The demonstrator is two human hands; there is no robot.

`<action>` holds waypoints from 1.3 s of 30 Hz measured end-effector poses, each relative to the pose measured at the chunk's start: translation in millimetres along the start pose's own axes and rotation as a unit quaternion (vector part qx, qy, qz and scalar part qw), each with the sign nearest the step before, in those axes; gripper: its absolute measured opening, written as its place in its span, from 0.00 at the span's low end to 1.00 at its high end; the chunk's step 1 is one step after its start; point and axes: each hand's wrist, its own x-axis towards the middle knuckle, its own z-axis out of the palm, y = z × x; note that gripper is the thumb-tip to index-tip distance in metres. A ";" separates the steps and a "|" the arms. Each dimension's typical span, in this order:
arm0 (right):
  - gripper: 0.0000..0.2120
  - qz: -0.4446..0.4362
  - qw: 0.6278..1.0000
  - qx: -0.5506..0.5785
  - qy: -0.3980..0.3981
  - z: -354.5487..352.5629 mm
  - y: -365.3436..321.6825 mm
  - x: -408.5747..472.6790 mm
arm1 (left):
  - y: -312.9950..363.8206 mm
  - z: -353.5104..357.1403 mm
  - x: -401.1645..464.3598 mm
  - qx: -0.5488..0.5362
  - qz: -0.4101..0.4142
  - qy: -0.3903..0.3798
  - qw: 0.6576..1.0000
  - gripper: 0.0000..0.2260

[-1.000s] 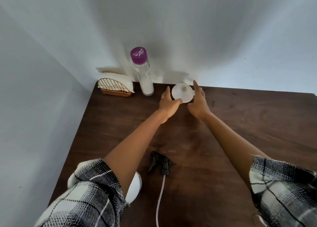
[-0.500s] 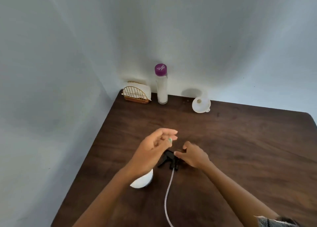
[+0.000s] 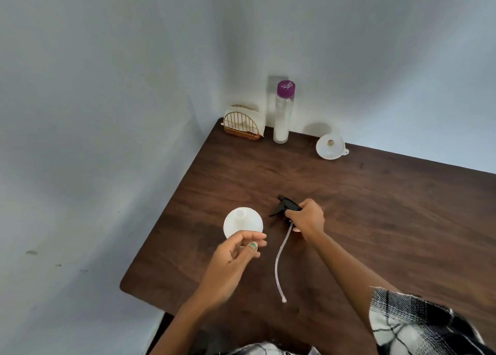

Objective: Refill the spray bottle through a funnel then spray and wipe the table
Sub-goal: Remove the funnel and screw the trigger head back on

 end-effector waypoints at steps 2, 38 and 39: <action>0.14 -0.006 0.995 0.099 0.017 -12.0 -19.2 -4.0 | 0.8 -3.8 2.3 0.001 0.020 0.029 0.999 0.10; 0.16 -0.475 0.849 0.206 0.107 -35.8 -118.3 -108.2 | -46.4 -24.8 63.9 0.178 0.073 0.124 0.974 0.19; 0.17 -0.477 0.854 0.187 0.092 -31.9 -113.8 -107.3 | -46.7 -23.1 63.1 0.155 0.064 0.119 0.979 0.19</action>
